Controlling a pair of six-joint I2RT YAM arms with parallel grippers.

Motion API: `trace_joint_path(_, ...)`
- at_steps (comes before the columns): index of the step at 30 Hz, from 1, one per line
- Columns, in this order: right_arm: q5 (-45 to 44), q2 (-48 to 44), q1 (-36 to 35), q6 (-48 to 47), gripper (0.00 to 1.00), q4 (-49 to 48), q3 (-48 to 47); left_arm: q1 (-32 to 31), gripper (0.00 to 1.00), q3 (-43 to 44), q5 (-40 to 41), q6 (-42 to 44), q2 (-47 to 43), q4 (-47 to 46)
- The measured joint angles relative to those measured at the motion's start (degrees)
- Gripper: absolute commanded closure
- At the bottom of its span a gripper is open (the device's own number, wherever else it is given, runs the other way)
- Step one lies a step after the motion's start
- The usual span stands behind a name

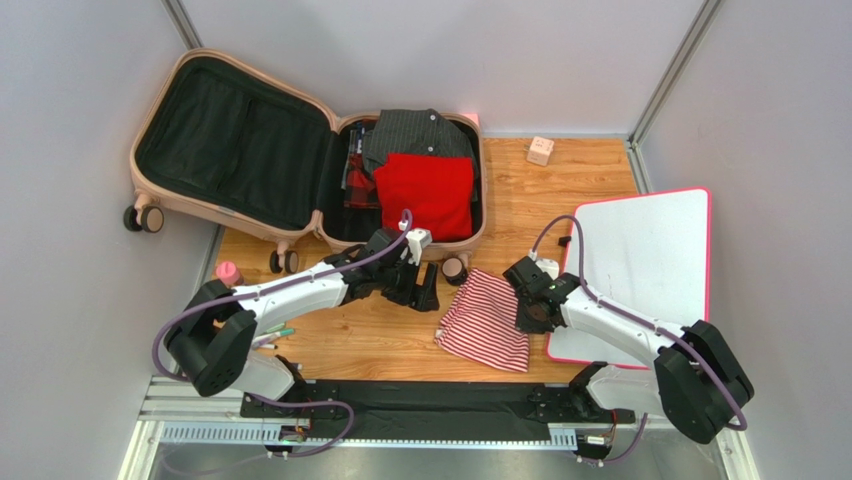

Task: Pack the luggage
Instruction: Move the clothes to the corner of the board, then pick up the clothes from the corner of the board.

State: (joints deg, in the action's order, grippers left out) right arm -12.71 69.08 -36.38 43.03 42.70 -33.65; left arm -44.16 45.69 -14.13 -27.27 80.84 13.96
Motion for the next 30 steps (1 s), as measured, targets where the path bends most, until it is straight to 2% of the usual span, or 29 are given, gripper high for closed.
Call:
trace_joint_path(9,0.9,2.51,-2.56,-0.39,1.0,-0.98,-1.36,-0.63,0.15,0.22,-4.44,-2.49,9.53,-7.19)
trace_joint_path(27,1.9,3.85,-2.56,-1.03,1.0,-1.46,-2.14,-2.51,0.18,5.35,-8.2,-4.44,17.64,-12.11)
trace_joint_path(30,1.92,3.85,-2.56,-1.05,1.0,-1.46,-2.14,-3.23,0.26,6.67,-8.28,-4.42,18.82,-12.0)
